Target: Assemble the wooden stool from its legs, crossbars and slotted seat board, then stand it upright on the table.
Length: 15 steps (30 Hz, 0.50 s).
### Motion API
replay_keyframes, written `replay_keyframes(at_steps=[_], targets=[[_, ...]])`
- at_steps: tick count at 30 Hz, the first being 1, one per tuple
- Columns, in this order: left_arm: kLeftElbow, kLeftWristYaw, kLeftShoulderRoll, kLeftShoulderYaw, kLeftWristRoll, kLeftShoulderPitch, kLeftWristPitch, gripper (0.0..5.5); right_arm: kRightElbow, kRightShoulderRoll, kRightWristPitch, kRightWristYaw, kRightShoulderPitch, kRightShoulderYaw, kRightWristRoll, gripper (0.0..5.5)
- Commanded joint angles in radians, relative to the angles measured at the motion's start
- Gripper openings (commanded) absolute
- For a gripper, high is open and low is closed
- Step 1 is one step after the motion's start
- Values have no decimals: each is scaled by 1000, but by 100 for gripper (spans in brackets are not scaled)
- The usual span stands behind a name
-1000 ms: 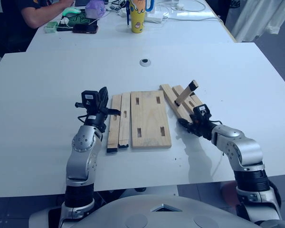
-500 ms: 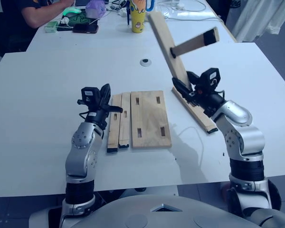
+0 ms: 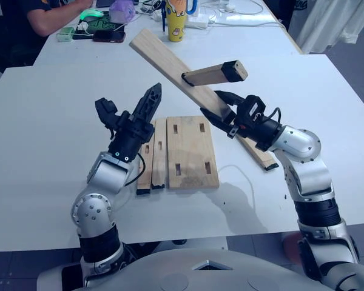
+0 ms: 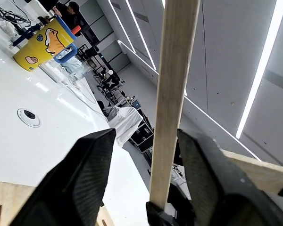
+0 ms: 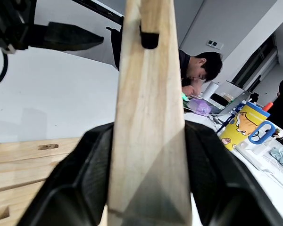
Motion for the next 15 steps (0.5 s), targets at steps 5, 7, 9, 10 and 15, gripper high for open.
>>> replay_keyframes(at_steps=[5, 7, 9, 10, 15], targets=[[-41, 38, 41, -15, -89, -29, -24, 362, -3, -21, -32, 63, -1, 13, 22, 208], [-43, 43, 49, -21, -95, -34, -32, 391, -22, -22, -12, 88, 6, 16, 49, 208], [-38, 44, 60, -26, -92, -39, -38, 419, -42, -26, 7, 110, 13, 20, 77, 208], [-35, 44, 64, -27, -91, -40, -42, 435, -51, -28, 17, 121, 16, 22, 89, 208], [-24, 43, 75, -24, -106, -50, -68, 442, -52, -35, 25, 129, 15, 28, 88, 208]])
